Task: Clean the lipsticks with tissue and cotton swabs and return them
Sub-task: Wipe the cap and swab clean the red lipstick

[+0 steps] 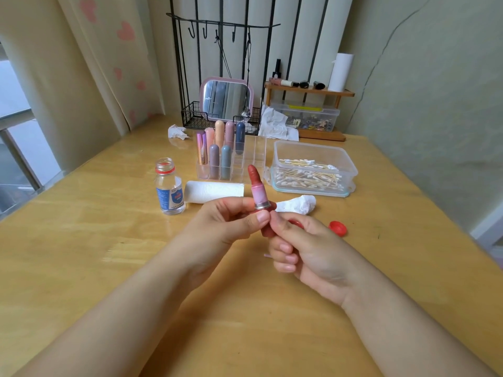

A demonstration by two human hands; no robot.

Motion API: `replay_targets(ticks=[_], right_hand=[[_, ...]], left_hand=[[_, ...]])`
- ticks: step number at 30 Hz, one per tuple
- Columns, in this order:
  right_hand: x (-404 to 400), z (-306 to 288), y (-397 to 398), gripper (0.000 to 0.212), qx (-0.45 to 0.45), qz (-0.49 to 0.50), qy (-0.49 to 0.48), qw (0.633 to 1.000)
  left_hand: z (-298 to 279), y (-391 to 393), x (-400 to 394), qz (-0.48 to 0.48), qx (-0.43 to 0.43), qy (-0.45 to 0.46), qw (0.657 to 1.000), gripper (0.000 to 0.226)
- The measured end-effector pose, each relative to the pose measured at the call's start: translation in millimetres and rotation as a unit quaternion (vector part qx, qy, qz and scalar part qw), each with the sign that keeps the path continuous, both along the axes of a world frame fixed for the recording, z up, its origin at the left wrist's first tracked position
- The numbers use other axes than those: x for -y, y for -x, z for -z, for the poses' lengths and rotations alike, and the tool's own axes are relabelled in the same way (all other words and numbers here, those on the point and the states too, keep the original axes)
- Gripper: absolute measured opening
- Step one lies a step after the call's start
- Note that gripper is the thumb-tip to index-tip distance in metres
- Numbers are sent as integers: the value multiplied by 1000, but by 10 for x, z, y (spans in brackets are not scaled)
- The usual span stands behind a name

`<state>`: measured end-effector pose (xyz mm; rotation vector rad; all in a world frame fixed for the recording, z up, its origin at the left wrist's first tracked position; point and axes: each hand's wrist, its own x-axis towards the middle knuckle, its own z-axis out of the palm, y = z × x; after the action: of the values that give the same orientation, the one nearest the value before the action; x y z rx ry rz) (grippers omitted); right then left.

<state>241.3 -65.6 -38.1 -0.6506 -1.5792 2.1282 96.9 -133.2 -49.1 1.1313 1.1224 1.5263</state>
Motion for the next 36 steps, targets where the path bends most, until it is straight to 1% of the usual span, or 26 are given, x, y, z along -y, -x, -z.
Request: replay_targets(ticks=[3, 5, 7, 8, 9, 10, 12, 14, 16, 17, 18, 20, 21, 22, 23, 24, 26, 27, 28, 29, 30, 32, 33, 34, 35, 36], right_hand=[[-11, 9, -3, 23, -45, -22, 55, 997], [-9, 14, -2, 24, -58, -38, 79, 994], [3, 20, 5, 24, -62, -56, 82, 993], [11, 23, 9, 25, -64, -62, 77, 993], [22, 24, 13, 25, -66, -65, 69, 993], [32, 30, 17, 26, -67, -61, 59, 994], [58, 31, 24, 23, -65, -37, 23, 997], [90, 29, 37, 24, -61, -5, -21, 998], [114, 47, 62, 28, -39, 43, -94, 994], [128, 67, 74, 28, -11, 84, -164, 983], [142, 98, 86, 29, 26, 132, -251, 959], [191, 129, 98, 25, 80, 225, -392, 889], [210, 126, 99, 22, 90, 257, -427, 862], [207, 125, 99, 20, 90, 270, -437, 853], [193, 108, 98, 21, 87, 259, -422, 865], [159, 81, 80, 23, 80, 222, -383, 893], [72, 18, 19, 29, 42, 86, -250, 964], [46, -16, -12, 30, 9, 14, -160, 987], [42, -36, -32, 30, -24, -39, -78, 996], [54, -50, -41, 29, -47, -70, -24, 996], [67, -42, -38, 29, -60, -79, -5, 995], [97, -27, -13, 33, -57, -49, -27, 997], [106, -26, -2, 33, -45, -17, -65, 997], [110, -24, 11, 33, -25, 22, -126, 991], [118, -13, 20, 33, 1, 69, -209, 975], [135, 15, 32, 32, 35, 124, -309, 942]], left_hand=[[-33, 14, 13, 1, 19, -5, 1000, 34], [-44, 23, 16, 4, 31, -14, 999, 31], [-50, 20, 21, 10, 43, -26, 999, 29], [-56, 13, 24, 14, 51, -33, 998, 24], [-59, 11, 25, 16, 57, -40, 997, 19], [-53, 13, 23, 16, 57, -49, 997, 20], [-38, 19, 19, 12, 55, -65, 996, 31], [-30, 19, 18, -2, 55, -76, 996, 35], [-23, 11, 10, -26, 67, -81, 994, 24], [-32, -5, 6, -42, 77, -77, 993, 16], [-34, -22, 1, -57, 84, -70, 992, 14], [-33, -51, 2, -72, 89, -55, 992, 17], [-34, -62, 5, -73, 89, -48, 992, 18], [-35, -66, 9, -68, 92, -42, 992, 19], [-40, -66, 11, -61, 94, -38, 993, 19], [-50, -62, 16, -51, 96, -35, 993, 18], [-69, -48, 30, -21, 93, -46, 994, 9], [-75, -43, 38, -2, 94, -56, 994, 11], [-83, -43, 51, 18, 100, -63, 993, 18], [-82, -40, 56, 33, 105, -67, 992, 24], [-84, -42, 56, 37, 108, -67, 991, 29], [-77, -25, 54, 24, 102, -67, 992, 34], [-78, -18, 49, 12, 95, -68, 993, 34], [-85, -20, 48, 1, 90, -69, 994, 33], [-79, -24, 41, -10, 85, -71, 994, 32], [-78, -37, 35, -24, 84, -69, 994, 28]])
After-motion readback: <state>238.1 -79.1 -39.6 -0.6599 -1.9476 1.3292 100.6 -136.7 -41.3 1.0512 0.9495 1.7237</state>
